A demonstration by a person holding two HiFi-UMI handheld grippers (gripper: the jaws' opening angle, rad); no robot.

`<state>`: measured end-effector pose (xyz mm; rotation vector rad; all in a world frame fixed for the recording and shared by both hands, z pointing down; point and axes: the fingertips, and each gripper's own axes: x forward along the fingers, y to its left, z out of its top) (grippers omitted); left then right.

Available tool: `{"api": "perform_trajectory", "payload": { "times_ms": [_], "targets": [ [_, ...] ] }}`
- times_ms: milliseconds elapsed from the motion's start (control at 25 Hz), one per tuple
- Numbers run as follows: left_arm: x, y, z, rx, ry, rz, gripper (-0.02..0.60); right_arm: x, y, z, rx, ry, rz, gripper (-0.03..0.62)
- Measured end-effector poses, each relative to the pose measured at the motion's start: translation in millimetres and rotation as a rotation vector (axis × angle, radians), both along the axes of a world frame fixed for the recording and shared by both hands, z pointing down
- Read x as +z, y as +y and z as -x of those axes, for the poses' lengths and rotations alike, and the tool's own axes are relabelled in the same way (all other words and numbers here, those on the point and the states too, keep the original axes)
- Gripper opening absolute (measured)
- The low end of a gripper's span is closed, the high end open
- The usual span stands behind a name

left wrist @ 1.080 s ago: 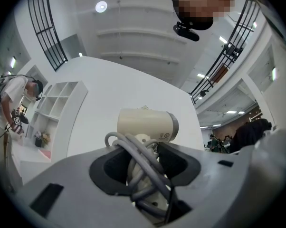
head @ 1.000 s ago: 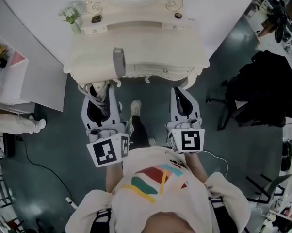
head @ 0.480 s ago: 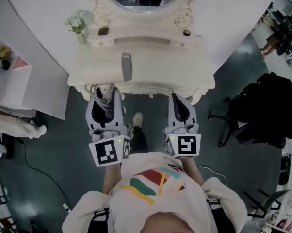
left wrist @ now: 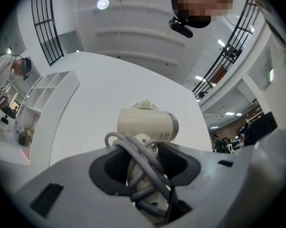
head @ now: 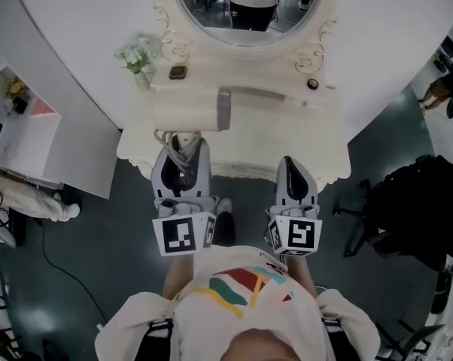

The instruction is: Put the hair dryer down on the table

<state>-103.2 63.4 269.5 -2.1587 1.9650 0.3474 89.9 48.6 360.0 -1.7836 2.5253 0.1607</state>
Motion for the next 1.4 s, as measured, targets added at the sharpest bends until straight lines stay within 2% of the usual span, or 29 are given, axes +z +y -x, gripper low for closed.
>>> {"api": "perform_trajectory", "payload": {
  "times_ms": [240,480,680,960,1160,1400],
  "targets": [
    [6.3,-63.4,20.3,0.003,0.004,0.041,0.175,0.2,-64.3,30.8,-0.028,-0.002,0.03,0.0],
    [-4.4,-127.7,47.0,0.012,0.014,0.042,0.175,-13.5,-129.4,63.0,-0.037,-0.001,0.023,0.0],
    [-9.4,-178.1,64.9,0.035,-0.019,0.055,0.175,-16.2,-175.5,88.4,-0.034,-0.009,0.033,0.0],
    [2.1,-224.5,61.2,0.054,-0.024,0.076,0.175,-10.6,-212.1,88.5,-0.022,-0.015,0.063,0.0],
    [27.4,-249.6,45.3,0.083,-0.054,0.152,0.175,-7.5,-237.7,74.7,-0.003,-0.037,0.087,0.0],
    [28.7,-269.7,26.2,0.075,-0.051,0.161,0.175,-9.1,-260.1,59.4,-0.016,-0.003,0.078,0.0]
  ]
}}
